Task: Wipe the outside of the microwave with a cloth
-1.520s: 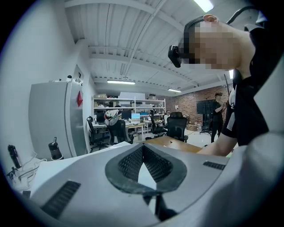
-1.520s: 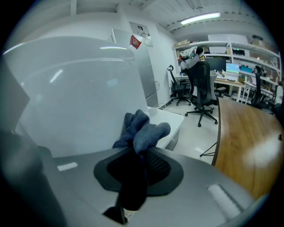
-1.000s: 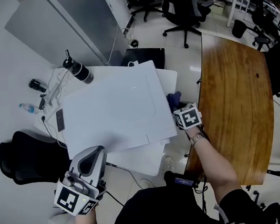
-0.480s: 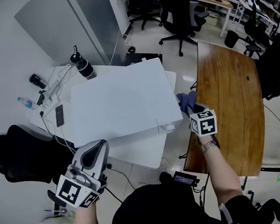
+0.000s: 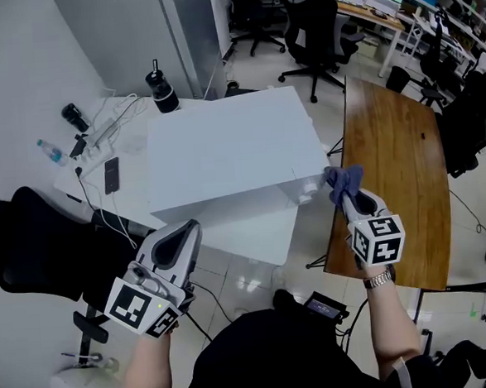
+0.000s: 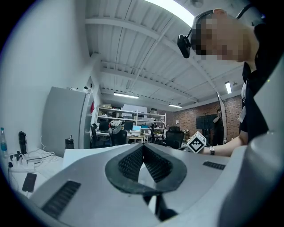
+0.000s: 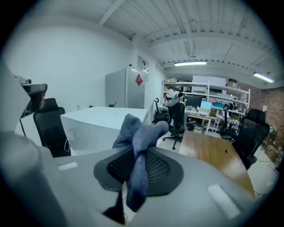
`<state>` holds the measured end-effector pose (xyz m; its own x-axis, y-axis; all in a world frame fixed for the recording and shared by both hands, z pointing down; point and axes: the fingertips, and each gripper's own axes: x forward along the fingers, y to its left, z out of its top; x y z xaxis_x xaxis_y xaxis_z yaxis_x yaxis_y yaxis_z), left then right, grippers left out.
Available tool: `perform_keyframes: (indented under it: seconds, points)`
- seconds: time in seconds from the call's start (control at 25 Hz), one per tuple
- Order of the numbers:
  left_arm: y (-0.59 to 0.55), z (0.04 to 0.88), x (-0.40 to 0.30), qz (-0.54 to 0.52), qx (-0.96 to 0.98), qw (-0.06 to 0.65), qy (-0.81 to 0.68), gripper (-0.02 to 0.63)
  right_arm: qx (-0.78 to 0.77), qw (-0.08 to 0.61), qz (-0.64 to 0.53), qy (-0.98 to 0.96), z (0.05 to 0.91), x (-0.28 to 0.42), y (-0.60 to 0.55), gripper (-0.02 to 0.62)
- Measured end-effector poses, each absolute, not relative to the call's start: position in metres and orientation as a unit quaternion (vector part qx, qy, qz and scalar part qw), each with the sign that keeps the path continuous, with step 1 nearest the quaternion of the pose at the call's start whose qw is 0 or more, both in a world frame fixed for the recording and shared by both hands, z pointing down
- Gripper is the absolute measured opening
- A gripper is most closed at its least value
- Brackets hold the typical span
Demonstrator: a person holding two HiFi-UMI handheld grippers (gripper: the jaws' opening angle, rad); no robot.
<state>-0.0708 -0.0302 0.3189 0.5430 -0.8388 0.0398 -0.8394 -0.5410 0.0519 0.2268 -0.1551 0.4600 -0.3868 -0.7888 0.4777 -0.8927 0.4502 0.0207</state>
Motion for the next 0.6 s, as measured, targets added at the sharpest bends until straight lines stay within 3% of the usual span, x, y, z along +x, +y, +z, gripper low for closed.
perform_keyframes:
  seconds: [0.24,0.6]
  points:
    - [0.006,0.318,-0.092,-0.002,0.873,0.035,-0.487,0.005,0.459,0.203,0.099,-0.859,0.446,0.159,-0.100,0.067]
    - [0.064,0.317,-0.159,-0.002,0.845,0.033,-0.535,0.005,0.332,0.195,0.059,-0.921,0.446,-0.002,-0.044,0.067]
